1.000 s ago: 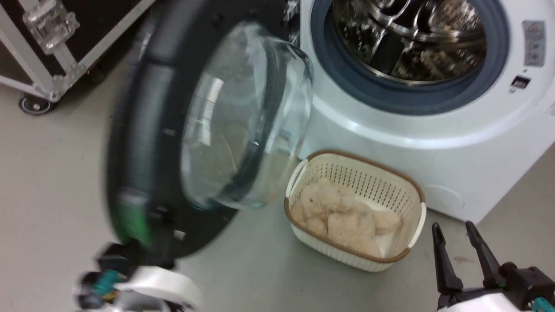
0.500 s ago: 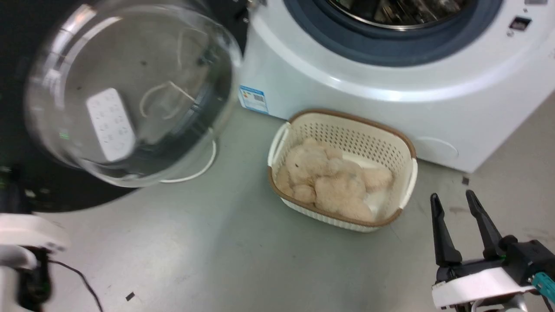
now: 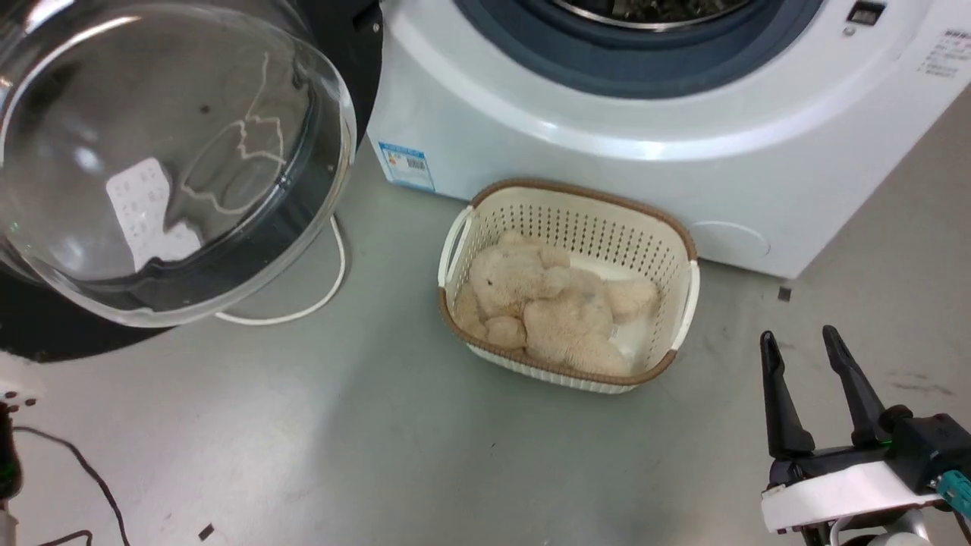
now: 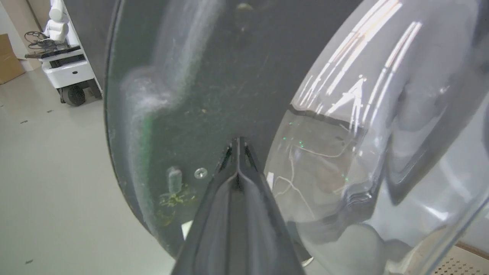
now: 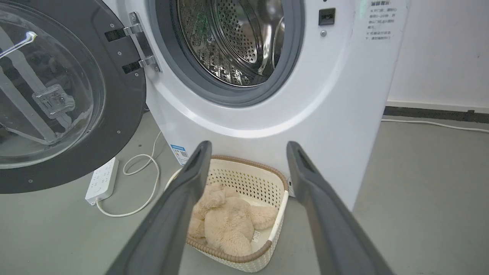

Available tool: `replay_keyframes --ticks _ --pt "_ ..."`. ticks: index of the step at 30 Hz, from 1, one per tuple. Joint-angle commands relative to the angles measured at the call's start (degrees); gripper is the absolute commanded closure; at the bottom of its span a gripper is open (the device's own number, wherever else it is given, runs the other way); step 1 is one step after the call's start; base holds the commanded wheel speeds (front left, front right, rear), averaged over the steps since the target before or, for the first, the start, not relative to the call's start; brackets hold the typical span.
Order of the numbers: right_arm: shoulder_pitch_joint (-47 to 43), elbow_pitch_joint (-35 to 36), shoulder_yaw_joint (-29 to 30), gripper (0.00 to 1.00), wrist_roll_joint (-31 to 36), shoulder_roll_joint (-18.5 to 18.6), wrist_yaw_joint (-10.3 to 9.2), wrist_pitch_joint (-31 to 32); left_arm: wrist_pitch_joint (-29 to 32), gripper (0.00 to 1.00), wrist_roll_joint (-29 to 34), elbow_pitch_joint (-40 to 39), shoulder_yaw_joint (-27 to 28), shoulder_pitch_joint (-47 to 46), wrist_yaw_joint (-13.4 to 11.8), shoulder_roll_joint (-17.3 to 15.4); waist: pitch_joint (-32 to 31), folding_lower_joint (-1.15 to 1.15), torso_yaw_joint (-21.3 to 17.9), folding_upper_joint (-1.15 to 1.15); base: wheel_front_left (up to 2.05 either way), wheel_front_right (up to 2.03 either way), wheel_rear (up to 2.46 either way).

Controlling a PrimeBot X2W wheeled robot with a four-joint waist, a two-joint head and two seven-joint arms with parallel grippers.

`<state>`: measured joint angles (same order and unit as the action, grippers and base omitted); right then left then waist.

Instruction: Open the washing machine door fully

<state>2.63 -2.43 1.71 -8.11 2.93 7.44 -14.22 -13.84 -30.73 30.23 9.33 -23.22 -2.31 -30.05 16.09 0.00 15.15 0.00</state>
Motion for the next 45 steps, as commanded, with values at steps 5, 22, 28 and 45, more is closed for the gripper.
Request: replay_keyframes --ticks 5,22,28,45 --pt "0.33 -0.27 1.91 0.0 -1.17 -0.05 0.05 -0.64 -1.1 1.0 3.4 -7.54 -1.1 1.62 1.25 1.97 -4.45 0.0 -1.4 0.0 0.0 0.0 0.0" --pt "-3.29 2.08 2.68 0.0 -2.82 -0.05 0.05 -0.77 -1.12 1.0 9.01 -27.66 -11.31 17.5 -0.91 15.96 -13.87 0.0 -12.75 0.0 0.0 0.0 0.0" --pt "-5.66 2.42 1.52 0.0 -2.93 -0.05 0.05 -0.77 -1.14 0.63 11.47 -29.94 -13.45 23.0 -1.43 17.89 -15.48 0.0 -15.0 0.0 0.0 0.0 0.0" --pt "-8.86 0.92 0.17 0.0 0.66 -0.05 0.05 -0.77 -1.16 0.0 18.8 -29.72 -18.69 28.35 -3.13 20.81 -16.38 0.0 -16.18 0.0 0.0 0.0 0.0"
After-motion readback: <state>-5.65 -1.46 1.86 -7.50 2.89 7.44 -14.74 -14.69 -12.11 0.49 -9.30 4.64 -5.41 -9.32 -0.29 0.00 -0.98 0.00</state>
